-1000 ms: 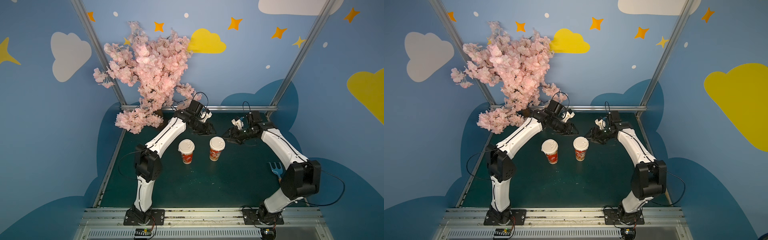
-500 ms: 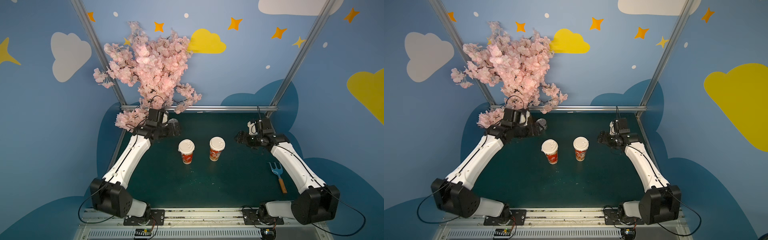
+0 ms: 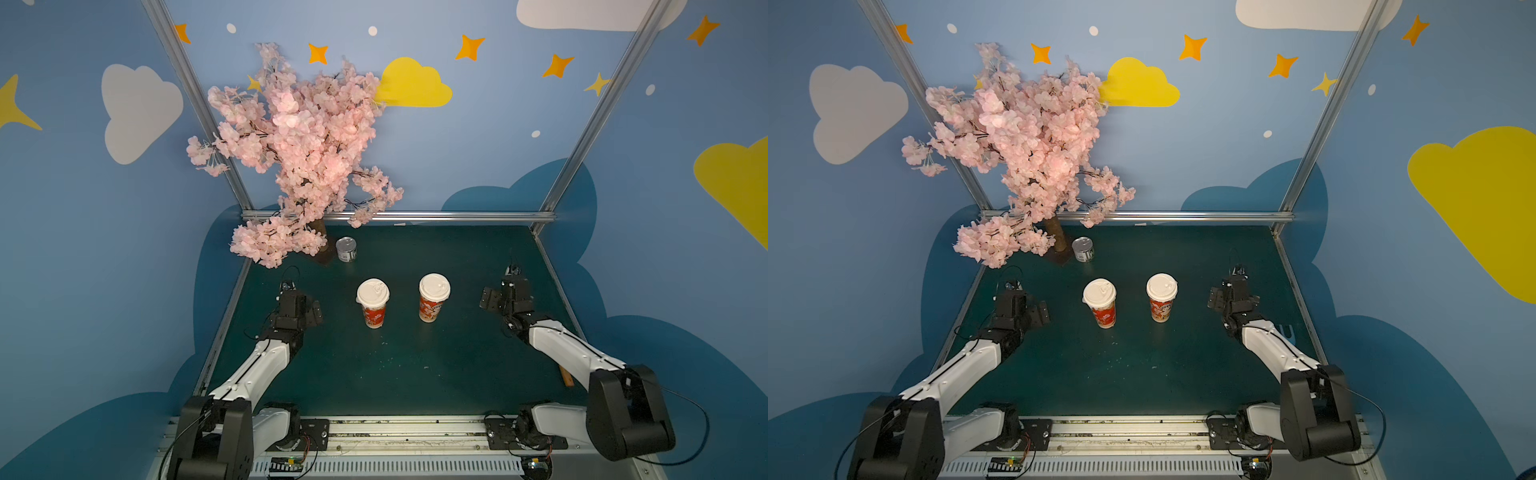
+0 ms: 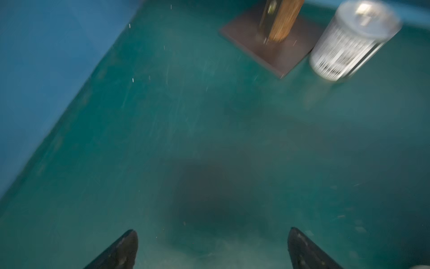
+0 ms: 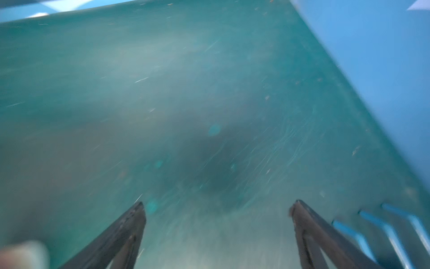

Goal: Put the leak-proof paper on the milk tea cups
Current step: Reset both arms

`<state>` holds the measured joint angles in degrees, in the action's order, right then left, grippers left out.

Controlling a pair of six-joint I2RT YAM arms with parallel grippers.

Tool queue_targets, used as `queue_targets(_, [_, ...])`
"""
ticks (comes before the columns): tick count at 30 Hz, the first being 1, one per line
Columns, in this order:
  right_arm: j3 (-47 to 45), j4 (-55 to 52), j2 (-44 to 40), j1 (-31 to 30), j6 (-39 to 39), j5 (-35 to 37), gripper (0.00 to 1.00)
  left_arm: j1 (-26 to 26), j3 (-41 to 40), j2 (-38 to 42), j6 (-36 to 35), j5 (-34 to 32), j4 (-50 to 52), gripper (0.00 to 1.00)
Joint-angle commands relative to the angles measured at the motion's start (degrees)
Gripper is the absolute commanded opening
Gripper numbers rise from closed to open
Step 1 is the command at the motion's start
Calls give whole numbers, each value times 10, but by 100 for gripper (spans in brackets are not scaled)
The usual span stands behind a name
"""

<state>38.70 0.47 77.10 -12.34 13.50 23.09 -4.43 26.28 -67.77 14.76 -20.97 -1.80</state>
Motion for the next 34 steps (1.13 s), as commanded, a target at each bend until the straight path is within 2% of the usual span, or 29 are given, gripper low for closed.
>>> queue_targets(1, [47,53,52,2,-105,54,98,2,-5,-43,-58,-26,-150,100])
queue_targets(5, [27,140,100,5,-145,46,98,2,22,-119,-113,12,-231,100])
queue_targets(8, [-13,209,109,10,-160,14,98,3,3,-160,-148,40,-360,100])
queue_targets(11, [-49,240,83,31,-152,-41,98,6,-16,-196,-150,53,-435,100])
queue_targets(14, [-108,314,56,49,-150,-93,98,25,-27,-187,-138,96,-423,100])
queue_targets(15, [-123,336,53,56,-150,-112,98,30,-39,-206,-137,107,-456,100])
queue_targets(16, [-141,374,63,65,-156,-138,98,32,-55,-230,-140,111,-533,100])
queue_targets(17, [-158,441,79,65,-149,-130,98,32,-52,-225,-138,112,-523,100])
queue_targets(18, [-163,461,90,65,-144,-128,98,33,-41,-210,-134,113,-475,100])
queue_targets(19, [-153,451,95,64,-144,-120,98,34,-32,-200,-135,117,-440,100])
queue_targets(22, [-120,340,72,69,-147,-137,98,34,-45,-213,-134,115,-487,100])
queue_targets(25, [-121,340,70,72,-149,-146,98,34,-38,-204,-135,116,-458,100])
queue_targets(34, [-120,340,71,75,-149,-149,98,34,-38,-205,-136,117,-460,100])
